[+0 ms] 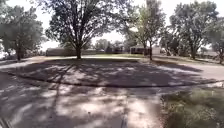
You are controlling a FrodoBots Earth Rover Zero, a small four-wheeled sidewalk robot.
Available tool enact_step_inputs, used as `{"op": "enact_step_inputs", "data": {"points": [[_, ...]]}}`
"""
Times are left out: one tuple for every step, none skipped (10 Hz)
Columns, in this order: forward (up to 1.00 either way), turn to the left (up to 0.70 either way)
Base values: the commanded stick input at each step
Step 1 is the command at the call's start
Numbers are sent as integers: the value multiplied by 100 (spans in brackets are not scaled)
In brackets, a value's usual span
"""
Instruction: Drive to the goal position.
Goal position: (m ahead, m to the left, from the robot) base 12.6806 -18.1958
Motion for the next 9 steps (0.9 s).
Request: {"op": "enact_step_inputs", "data": {"points": [[5,0],[4,0],[4,0],[4,0],[4,0],[4,0],[4,0],[4,0],[4,0]]}}
